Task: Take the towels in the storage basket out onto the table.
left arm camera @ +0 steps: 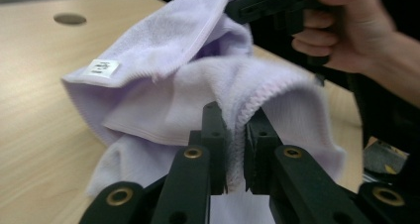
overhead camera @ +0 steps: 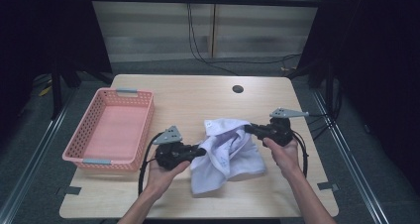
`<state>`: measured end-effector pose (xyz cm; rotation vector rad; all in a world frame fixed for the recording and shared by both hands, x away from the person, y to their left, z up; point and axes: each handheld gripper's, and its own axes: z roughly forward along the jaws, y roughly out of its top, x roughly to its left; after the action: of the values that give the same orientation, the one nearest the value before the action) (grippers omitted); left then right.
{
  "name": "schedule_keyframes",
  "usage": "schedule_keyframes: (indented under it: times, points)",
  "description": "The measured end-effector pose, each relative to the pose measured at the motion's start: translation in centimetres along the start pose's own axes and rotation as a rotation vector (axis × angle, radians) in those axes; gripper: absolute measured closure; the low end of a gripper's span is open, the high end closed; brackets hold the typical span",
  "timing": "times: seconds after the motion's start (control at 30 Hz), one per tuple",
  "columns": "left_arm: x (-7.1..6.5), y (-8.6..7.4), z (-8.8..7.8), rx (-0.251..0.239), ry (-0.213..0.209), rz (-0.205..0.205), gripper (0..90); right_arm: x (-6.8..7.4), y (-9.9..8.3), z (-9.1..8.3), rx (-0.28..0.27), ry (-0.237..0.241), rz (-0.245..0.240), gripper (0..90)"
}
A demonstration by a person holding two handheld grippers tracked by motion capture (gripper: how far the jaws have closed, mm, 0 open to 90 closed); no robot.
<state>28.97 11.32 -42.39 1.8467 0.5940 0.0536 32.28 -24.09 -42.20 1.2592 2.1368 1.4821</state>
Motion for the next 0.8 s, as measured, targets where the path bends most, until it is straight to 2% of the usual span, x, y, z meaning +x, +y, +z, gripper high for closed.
schedule_keyframes:
  times: [0.1,0.13,0.27,0.33,0.37,0.47,0.53,0.63,0.67,0.73,0.8]
  points:
    - [-0.2,1.0,-2.1,-0.042,0.007,0.023,83.8,-0.9,1.5,-0.1,-0.029,-0.016,0.009,84.7]
    - [-0.3,1.3,-2.7,-0.069,0.014,0.025,83.9,-1.0,2.1,-0.2,-0.035,-0.025,0.007,84.7]
    - [-0.6,2.7,-5.4,-0.178,0.000,0.014,84.0,-1.6,4.7,-0.3,-0.051,-0.065,-0.016,84.7]
    - [-1.1,3.5,-6.8,-0.211,0.009,0.032,84.1,-2.1,6.2,-0.5,-0.062,-0.093,-0.033,84.7]
    - [-1.2,3.9,-7.6,-0.223,-0.001,0.046,84.1,-2.4,7.0,-0.6,-0.075,-0.100,-0.032,84.8]
    - [-2.0,4.8,-9.6,-0.270,0.013,0.078,84.1,-3.6,9.0,-1.1,-0.119,-0.135,-0.039,84.9]
    - [-2.5,5.2,-10.8,-0.294,0.024,0.099,84.1,-4.5,9.9,-1.6,-0.129,-0.178,-0.046,84.9]
    - [-3.1,5.1,-12.1,-0.311,0.026,0.113,84.1,-6.2,10.5,-2.5,-0.145,-0.242,-0.015,85.1]
    - [-3.2,4.9,-12.2,-0.301,0.029,0.123,84.1,-6.8,10.4,-2.7,-0.151,-0.244,0.002,85.1]
    - [-3.1,4.3,-11.4,-0.258,-0.001,0.101,83.8,-7.5,9.8,-2.5,-0.124,-0.239,0.016,83.2]
    - [-2.9,3.4,-9.9,-0.192,-0.028,0.091,81.7,-7.6,8.6,-1.7,-0.098,-0.207,0.025,70.8]
